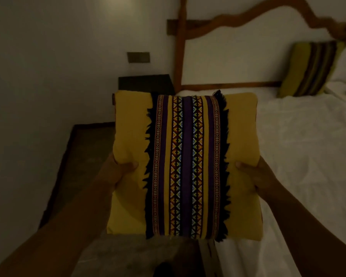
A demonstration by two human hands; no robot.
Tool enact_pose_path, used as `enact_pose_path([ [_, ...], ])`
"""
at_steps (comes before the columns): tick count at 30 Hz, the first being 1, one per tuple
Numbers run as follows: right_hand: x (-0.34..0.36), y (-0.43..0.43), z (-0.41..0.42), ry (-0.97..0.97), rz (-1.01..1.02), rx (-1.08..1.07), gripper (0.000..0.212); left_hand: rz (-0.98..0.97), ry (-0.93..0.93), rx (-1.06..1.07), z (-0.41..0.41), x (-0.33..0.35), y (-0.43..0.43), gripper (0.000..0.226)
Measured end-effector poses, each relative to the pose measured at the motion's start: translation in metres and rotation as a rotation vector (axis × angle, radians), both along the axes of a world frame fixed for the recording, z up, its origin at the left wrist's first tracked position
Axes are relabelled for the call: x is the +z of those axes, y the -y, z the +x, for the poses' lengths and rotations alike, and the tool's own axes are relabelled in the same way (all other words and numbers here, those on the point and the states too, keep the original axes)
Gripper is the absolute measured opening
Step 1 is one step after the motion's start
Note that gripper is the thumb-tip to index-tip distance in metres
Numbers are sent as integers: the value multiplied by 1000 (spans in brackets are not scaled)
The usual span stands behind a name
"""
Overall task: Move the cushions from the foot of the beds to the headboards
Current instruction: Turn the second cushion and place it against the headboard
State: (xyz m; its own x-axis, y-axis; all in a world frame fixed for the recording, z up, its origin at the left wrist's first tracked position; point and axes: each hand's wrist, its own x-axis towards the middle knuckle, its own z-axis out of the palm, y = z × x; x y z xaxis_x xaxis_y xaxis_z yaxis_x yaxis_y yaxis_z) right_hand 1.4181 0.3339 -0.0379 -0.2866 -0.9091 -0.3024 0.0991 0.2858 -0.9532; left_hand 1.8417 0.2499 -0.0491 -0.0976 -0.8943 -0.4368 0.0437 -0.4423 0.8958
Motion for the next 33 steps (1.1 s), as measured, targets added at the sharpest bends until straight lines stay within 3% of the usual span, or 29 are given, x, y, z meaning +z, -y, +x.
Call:
enact_pose_path([
  [3, 8, 45, 11, 5, -10, 31, 74, -24, 12, 39, 16, 10, 29, 93],
  [7, 16, 113, 14, 19, -28, 76, 75, -45, 5, 96, 24, 17, 70, 85],
  [15, 10, 272, -30, 64, -105, 120, 38, -111, 53, 163, -17, 24, 210, 89],
  [20, 10, 360, -80, 77, -86, 125, 51, -101, 64, 155, -71, 31, 304, 92],
  [23, 12, 402, -107, 82, -80, 104, 48, -112, 43, 175, -103, 33, 349, 78],
  [25, 11, 424, -125, 50, -74, 94, 58, -113, 42, 161, -120, 32, 373, 65],
  [28, 8, 450, -148, 43, -63, 79, 69, -110, 36, 134, -139, 29, 403, 77],
  [33, 3, 484, -177, 8, -48, 52, 62, -88, 29, 108, -168, 15, 444, 87],
])
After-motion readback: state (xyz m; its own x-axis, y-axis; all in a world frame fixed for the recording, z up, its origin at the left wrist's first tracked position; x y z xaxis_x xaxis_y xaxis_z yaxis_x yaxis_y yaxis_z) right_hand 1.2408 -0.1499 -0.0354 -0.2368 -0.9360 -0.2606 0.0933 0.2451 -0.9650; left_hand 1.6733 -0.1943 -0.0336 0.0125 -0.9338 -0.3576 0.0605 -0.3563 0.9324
